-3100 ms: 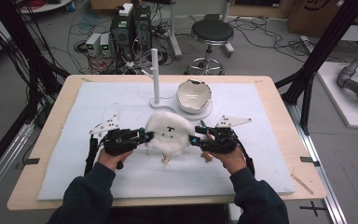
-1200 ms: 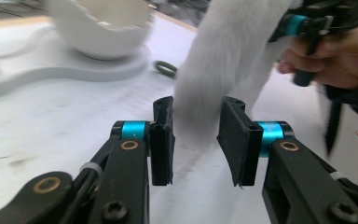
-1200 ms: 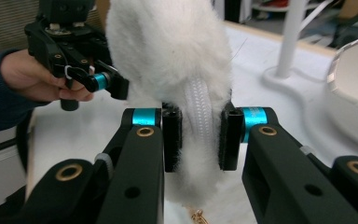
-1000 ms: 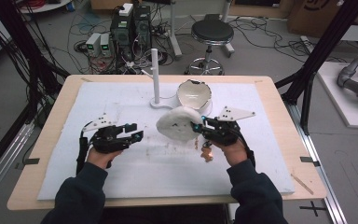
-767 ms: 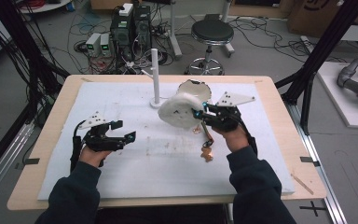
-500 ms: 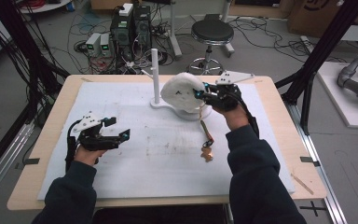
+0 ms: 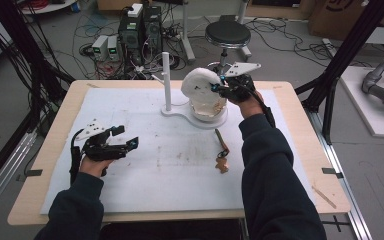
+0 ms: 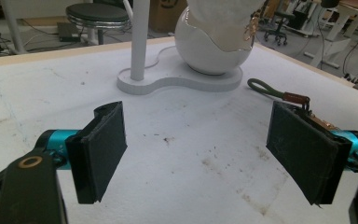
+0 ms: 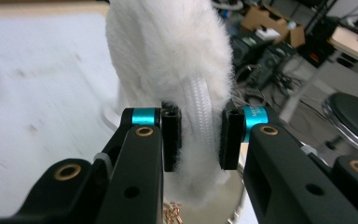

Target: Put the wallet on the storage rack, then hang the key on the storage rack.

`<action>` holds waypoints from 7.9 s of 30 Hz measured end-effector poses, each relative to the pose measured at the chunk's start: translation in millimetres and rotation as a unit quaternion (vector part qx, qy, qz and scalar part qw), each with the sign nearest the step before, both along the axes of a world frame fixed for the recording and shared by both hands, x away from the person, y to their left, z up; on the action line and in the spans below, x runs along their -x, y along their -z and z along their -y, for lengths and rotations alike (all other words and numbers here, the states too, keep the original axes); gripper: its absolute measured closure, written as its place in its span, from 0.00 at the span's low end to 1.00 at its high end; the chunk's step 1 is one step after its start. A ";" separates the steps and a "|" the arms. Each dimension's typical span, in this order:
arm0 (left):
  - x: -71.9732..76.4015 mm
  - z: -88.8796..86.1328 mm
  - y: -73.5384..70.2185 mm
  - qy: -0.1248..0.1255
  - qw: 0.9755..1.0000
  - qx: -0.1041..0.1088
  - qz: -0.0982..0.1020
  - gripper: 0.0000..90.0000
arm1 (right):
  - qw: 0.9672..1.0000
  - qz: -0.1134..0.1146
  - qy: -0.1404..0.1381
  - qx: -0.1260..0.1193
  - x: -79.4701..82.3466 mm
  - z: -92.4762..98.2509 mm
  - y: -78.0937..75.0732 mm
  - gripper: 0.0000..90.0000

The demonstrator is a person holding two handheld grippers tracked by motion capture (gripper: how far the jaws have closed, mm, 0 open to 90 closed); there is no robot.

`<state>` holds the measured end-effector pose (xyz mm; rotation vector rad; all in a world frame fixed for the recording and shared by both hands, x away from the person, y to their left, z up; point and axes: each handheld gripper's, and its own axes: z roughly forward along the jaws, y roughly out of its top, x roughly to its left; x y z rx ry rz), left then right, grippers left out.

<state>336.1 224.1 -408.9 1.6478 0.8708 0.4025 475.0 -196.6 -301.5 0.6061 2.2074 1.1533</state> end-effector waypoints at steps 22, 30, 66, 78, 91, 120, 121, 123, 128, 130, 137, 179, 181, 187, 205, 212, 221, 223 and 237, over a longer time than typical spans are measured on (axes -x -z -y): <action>-1.5 -0.1 5.9 -0.003 1.000 0.015 -0.018 0.22 | 0.969 0.039 -0.013 0.245 -12.6 -21.5 44.9 0.84; -1.4 -5.2 5.3 -0.012 0.999 0.025 -0.021 0.21 | 0.994 -0.027 0.044 0.098 -0.6 5.4 43.0 0.50; 3.2 -11.4 0.7 -0.017 0.999 0.040 -0.006 0.23 | 0.977 -0.105 0.154 -0.103 120.0 86.5 94.2 0.28; 5.5 -14.7 2.9 -0.027 0.999 0.033 -0.023 0.23 | 0.978 -0.119 0.148 -0.089 118.0 75.3 104.1 0.29; 5.4 -11.8 5.8 -0.023 0.999 0.033 -0.026 0.23 | 0.970 -0.204 0.129 -0.028 103.3 35.1 128.5 0.56; 5.4 -9.4 9.8 -0.021 0.999 0.025 -0.038 0.26 | 0.966 -0.227 0.107 0.063 105.0 1.2 133.5 0.83; 5.7 -10.4 9.5 -0.022 0.999 0.024 -0.039 0.26 | 0.966 -0.228 0.108 0.060 105.7 1.4 133.3 0.83; 5.7 -11.0 9.6 -0.023 0.999 0.027 -0.037 0.27 | 0.968 -0.221 0.102 0.056 107.1 1.8 132.0 0.83; 6.0 -14.5 9.5 -0.033 0.999 0.025 -0.032 0.27 | 0.984 -0.160 0.072 -0.021 116.6 2.8 111.5 0.83; 6.2 -15.6 8.9 -0.033 0.999 0.024 -0.029 0.27 | 0.986 -0.147 0.065 -0.039 117.4 2.9 105.4 0.83; 6.2 -18.6 8.6 -0.035 0.998 0.031 -0.029 0.28 | 0.991 -0.098 0.044 -0.085 115.1 -11.1 78.7 0.83; 6.6 -28.7 10.2 -0.049 0.997 0.042 -0.030 0.29 | 0.995 -0.052 0.071 -0.049 28.4 -117.6 32.7 0.62; 6.8 -28.6 10.2 -0.050 0.997 0.043 -0.030 0.29 | 0.993 -0.063 0.071 -0.063 29.4 -105.3 28.5 0.58; 7.1 -28.4 9.9 -0.047 0.997 0.044 -0.028 0.29 | 0.993 -0.060 0.061 -0.086 35.4 -80.5 22.3 0.54; 6.7 -21.2 2.3 -0.025 0.997 0.067 -0.004 0.25 | 0.981 -0.103 0.082 -0.139 80.8 41.4 63.4 0.34; 4.5 -17.8 1.2 -0.022 0.998 0.054 -0.005 0.19 | 0.984 -0.073 0.116 -0.112 113.5 75.9 80.6 0.31; -0.6 -12.7 1.1 -0.023 0.999 0.040 0.001 0.18 | 0.979 -0.083 0.166 -0.086 130.6 102.4 104.2 0.24; -1.4 -12.2 1.7 -0.027 0.999 0.039 0.001 0.18 | 0.979 -0.081 0.167 -0.087 130.5 104.3 103.9 0.24; 2.2 -9.8 1.1 -0.024 0.999 0.029 0.009 0.18 | 0.976 -0.083 0.179 -0.094 138.0 106.3 101.8 0.24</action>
